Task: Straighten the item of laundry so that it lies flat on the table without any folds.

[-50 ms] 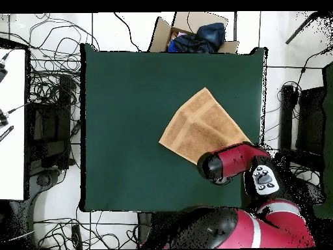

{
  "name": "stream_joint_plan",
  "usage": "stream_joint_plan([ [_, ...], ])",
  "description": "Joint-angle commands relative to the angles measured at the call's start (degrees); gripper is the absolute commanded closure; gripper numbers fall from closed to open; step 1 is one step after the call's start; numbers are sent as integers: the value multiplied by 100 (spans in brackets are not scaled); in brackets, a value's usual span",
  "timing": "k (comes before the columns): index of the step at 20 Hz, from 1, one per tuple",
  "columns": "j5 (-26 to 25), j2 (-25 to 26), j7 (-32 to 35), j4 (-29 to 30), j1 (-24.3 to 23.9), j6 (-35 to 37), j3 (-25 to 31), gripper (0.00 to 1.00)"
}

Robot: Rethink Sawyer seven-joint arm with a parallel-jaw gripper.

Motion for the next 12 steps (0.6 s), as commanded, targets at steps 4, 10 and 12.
stream_joint_plan([
  [4,415,197,-827,422,-222,348,612,100],
  [10,358,331,-722,541,-408,-96,817,100],
  [12,284,320,-691,562,-380,-169,818,100],
])
